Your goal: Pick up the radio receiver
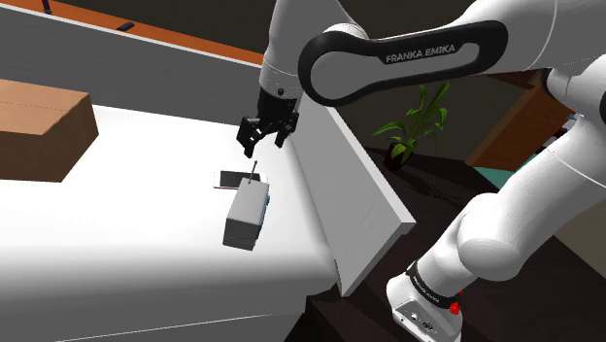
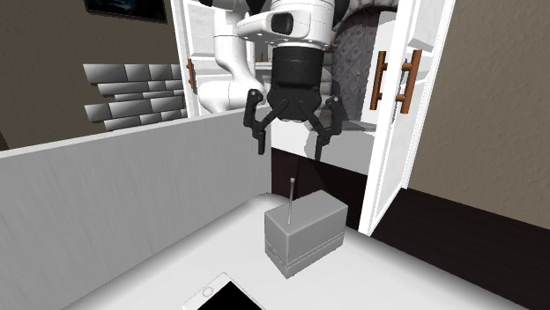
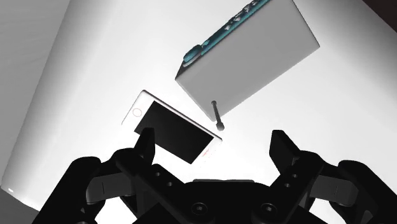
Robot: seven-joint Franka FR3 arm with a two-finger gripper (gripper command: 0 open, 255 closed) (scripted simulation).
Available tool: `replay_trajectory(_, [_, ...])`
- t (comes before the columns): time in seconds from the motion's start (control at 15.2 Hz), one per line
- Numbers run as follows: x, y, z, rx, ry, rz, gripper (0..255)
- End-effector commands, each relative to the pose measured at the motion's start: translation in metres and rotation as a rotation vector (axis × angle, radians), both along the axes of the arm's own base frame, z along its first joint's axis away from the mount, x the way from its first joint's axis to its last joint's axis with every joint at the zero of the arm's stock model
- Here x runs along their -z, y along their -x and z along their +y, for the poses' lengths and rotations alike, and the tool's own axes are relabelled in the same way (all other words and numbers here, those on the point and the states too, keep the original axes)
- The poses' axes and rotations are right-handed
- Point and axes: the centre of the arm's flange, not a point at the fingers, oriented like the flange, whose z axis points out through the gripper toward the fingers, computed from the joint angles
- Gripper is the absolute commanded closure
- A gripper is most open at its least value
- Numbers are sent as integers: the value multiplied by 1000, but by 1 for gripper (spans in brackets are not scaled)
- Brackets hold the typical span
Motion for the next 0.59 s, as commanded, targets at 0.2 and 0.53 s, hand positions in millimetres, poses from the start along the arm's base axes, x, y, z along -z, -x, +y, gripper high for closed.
replay_trajectory(0.2, [24,-6,8,4,0,-5,0])
replay_trajectory(0.53, [43,-6,8,4,0,-5,0])
